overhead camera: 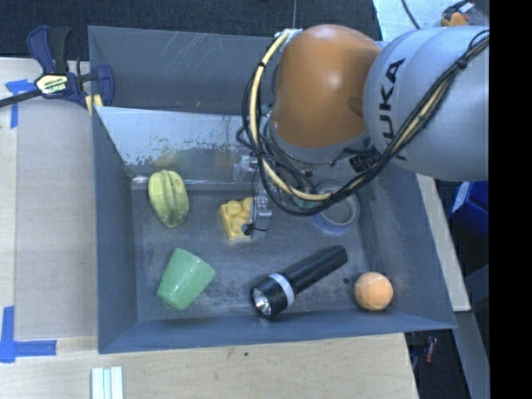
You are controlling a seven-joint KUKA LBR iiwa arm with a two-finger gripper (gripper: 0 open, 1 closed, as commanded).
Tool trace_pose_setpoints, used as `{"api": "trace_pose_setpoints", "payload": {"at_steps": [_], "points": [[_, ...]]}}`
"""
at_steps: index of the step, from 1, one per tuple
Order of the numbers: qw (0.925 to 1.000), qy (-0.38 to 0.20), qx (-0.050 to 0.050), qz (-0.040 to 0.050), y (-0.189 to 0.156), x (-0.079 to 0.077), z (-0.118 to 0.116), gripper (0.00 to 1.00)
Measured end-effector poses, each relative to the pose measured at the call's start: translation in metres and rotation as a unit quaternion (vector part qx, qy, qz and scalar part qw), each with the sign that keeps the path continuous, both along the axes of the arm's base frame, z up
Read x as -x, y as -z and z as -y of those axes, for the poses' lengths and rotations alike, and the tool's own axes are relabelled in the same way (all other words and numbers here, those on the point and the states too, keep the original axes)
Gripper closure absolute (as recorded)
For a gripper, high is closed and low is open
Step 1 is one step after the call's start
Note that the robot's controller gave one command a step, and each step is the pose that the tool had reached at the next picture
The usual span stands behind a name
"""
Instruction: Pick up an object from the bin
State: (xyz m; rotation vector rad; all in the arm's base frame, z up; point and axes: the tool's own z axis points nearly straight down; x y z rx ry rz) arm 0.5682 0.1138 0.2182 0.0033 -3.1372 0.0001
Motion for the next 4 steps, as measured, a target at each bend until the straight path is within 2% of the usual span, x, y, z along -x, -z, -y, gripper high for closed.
{"api": "trace_pose_setpoints", "payload": {"at_steps": [1,2,3,4], "points": [[1.0000,0.001,0.000,0.0038,-0.004,-0.002,0.001,0.00],[1.0000,-0.006,-0.001,0.0064,0.138,-0.046,0.050,0.00],[0.9999,0.005,-0.001,0.0098,0.121,-0.043,0.045,0.00],[0.9998,-0.021,-0.001,0.0076,0.147,-0.035,0.041,0.00]]}}
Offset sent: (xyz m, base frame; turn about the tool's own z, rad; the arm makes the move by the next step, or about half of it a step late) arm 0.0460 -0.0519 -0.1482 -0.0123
